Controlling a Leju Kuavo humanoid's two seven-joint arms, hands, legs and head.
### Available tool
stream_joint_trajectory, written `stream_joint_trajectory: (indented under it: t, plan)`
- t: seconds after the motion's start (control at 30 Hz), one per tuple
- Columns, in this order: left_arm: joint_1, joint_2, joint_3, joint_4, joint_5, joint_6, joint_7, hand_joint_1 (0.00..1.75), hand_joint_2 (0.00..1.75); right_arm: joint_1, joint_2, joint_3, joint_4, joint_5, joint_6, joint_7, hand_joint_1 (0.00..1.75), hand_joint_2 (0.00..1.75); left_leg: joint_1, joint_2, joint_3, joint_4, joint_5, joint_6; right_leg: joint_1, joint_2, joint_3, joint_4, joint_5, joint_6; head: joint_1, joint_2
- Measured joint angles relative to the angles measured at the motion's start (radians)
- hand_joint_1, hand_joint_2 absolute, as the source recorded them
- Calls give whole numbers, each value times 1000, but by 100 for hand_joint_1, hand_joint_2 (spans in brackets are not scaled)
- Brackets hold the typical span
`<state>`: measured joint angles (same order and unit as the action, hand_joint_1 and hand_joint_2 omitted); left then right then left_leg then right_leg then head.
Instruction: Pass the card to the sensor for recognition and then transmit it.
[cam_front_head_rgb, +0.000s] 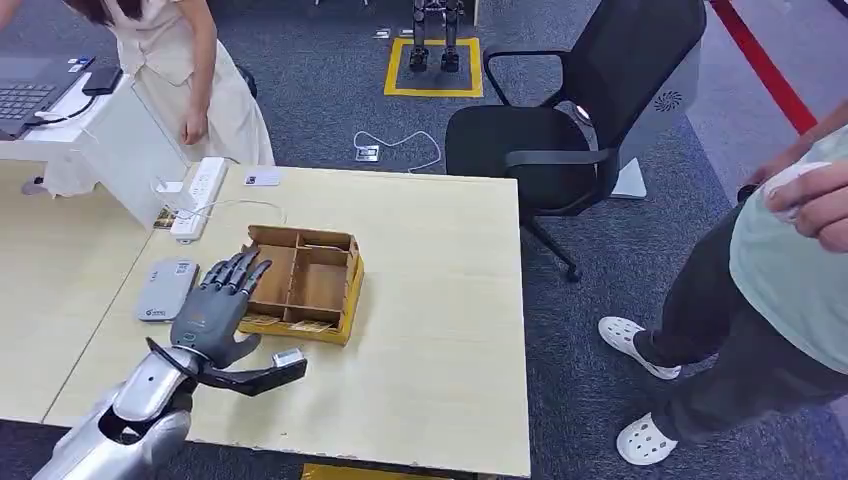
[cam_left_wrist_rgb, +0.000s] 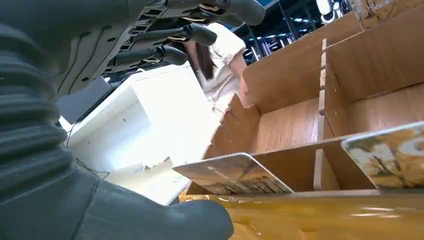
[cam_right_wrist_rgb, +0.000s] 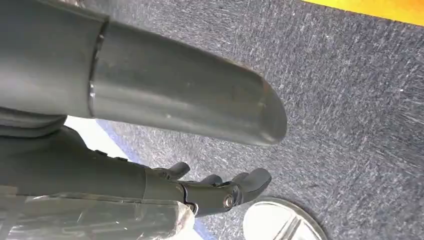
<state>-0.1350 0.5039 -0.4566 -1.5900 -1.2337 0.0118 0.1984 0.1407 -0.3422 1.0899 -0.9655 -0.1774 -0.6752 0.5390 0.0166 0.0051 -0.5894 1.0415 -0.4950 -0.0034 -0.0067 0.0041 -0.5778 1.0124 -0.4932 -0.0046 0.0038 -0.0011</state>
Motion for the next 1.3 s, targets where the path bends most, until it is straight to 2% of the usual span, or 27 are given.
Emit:
stream_joint_trajectory:
  t: [0.17, 0.2, 0.3, 0.33, 0.37, 0.4, 0.43, 0.57, 0.63, 0.7, 0.8, 0.93, 1.17, 1.23, 1.3]
  plan:
    - [-2, 0, 5, 0, 0, -1, 0, 0, 175, 1, 0, -1, -1, 1, 0, 4, 0, 0, 0, 0, 0, 0, 0, 0, 0, 0, 0, 0, 0, 0, 0, 0]
    - [-3, 0, 5, 0, 1, -2, -2, 10, 175, 2, 0, -2, -1, 3, 1, 4, 0, 0, 0, 0, 0, 0, 0, 0, 0, 0, 0, 0, 0, 0, 0, 0]
    - [-3, 0, 5, 0, 1, -2, -2, 10, 175, 2, 0, -2, -1, 3, 1, 4, 0, 0, 0, 0, 0, 0, 0, 0, 0, 0, 0, 0, 0, 0, 0, 0]
    - [-3, 0, 5, 0, 1, -2, -2, 23, 175, 2, 0, -2, -1, 4, 1, 4, 0, 0, 0, 0, 0, 0, 0, 0, 0, 0, 0, 0, 0, 0, 0, 0]
    - [-3, 0, 5, 0, 1, -2, -2, 23, 175, 2, 0, -2, -1, 4, 1, 4, 0, 0, 0, 0, 0, 0, 0, 0, 0, 0, 0, 0, 0, 0, 0, 0]
    - [-3, 0, 5, 0, 1, -2, -3, 169, 175, 2, 0, -2, -1, 6, 2, 4, 0, 0, 0, 0, 0, 0, 0, 0, 0, 0, 0, 0, 0, 0, 0, 0]
    - [-3, 0, 5, 0, 4, -4, -3, 175, 175, 2, 0, -3, -1, 8, 4, 4, 0, 0, 0, 0, 0, 0, 0, 0, 0, 0, 0, 0, 0, 0, 0, 0]
    - [-3, 6, 5, 6, 39, -21, -24, 175, 175, 3, 0, -14, -1, 12, 14, -1, 0, 0, 0, 0, 0, 0, 0, 0, 0, 0, 0, 0, 0, 0, 0, 0]
    - [-3, 11, 5, 9, 36, -23, -24, 168, 175, 4, 0, -17, 0, 12, 15, -6, 0, 0, 0, 0, 0, 0, 0, 0, 0, 0, 0, 0, 0, 0, 0, 0]
    - [-3, 11, 5, 11, 35, -23, -24, 175, 175, 5, 0, -21, 0, 12, 15, -7, 0, 0, 0, 0, 0, 0, 0, 0, 0, 0, 0, 0, 0, 0, 0, 0]
    - [-3, 11, 5, 11, 38, -27, -24, 175, 175, 5, 0, -25, 0, 13, 15, -10, 0, 0, 0, 0, 0, 0, 0, 0, 0, 0, 0, 0, 0, 0, 0, 0]
    - [-6, 12, 5, 11, 44, -30, -27, 162, 175, 6, 1, -29, 1, 14, 14, -14, 0, 0, 0, 0, 0, 0, 0, 0, 0, 0, 0, 0, 0, 0, 0, 0]
    - [-6, 11, 5, 13, 61, -31, -35, 164, 175, 7, 7, -46, 8, 13, 17, -32, 0, 0, 0, 0, 0, 0, 0, 0, 0, 0, 0, 0, 0, 0, 0, 0]
    - [-6, 11, 5, 14, 64, -31, -39, 171, 175, 7, 10, -50, 10, 16, 19, -32, 0, 0, 0, 0, 0, 0, 0, 0, 0, 0, 0, 0, 0, 0, 0, 0]
    - [-6, 11, 5, 15, 69, -30, -41, 168, 175, 7, 11, -53, 13, 17, 20, -32, 0, 0, 0, 0, 0, 0, 0, 0, 0, 0, 0, 0, 0, 0, 0, 0]
